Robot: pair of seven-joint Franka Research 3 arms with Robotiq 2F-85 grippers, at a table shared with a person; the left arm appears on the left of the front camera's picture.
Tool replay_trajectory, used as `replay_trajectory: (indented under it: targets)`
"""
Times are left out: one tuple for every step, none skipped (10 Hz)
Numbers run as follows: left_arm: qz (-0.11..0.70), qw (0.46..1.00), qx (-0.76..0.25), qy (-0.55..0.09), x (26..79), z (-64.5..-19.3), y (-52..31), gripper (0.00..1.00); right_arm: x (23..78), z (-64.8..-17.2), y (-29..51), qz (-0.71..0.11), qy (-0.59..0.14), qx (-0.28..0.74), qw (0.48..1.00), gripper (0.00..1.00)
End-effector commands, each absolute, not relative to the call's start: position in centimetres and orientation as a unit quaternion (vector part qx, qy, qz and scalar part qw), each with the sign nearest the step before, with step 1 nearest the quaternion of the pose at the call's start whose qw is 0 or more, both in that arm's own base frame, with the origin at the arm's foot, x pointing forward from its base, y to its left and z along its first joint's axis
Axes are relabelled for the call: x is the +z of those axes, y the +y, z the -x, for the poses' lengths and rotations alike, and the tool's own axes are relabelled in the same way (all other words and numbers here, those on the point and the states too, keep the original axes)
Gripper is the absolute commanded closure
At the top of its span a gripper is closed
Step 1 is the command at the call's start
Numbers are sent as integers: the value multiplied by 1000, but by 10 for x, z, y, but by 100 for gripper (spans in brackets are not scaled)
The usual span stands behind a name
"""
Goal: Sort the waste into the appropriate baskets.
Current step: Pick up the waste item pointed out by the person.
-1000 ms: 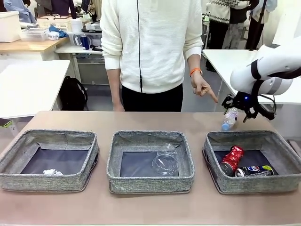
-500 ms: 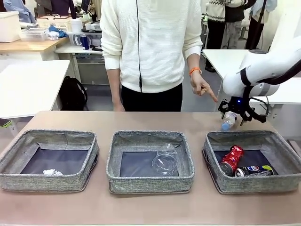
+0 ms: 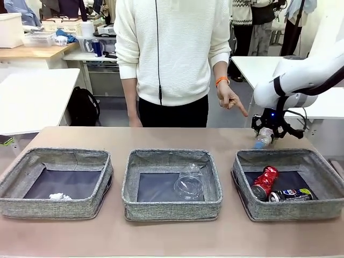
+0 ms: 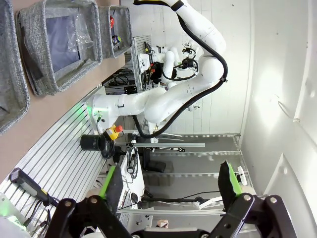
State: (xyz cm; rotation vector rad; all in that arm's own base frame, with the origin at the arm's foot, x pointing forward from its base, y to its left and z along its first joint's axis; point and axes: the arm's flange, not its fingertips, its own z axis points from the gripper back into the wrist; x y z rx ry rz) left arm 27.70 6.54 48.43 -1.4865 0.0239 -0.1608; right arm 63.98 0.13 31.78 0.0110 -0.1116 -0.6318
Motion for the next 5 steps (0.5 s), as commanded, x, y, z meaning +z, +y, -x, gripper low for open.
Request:
replay_trajectory:
  targets:
    - [682, 728, -72, 10, 488, -276, 64, 0, 320, -643, 2, 8, -51, -323, 945, 100]
    - [682, 728, -72, 10, 488, -276, 64, 0, 320, -643, 1, 8, -50, -323, 945, 85]
    - [682, 728, -72, 10, 488, -276, 64, 0, 319, -643, 1, 8, -49, -324, 945, 95]
    - [682, 728, -72, 10, 488, -276, 64, 0, 319, -642, -1, 6, -55, -330, 942, 100]
    - [682, 728, -72, 10, 488, -276, 64, 0, 320, -641, -3, 2, -49, -330, 943, 100]
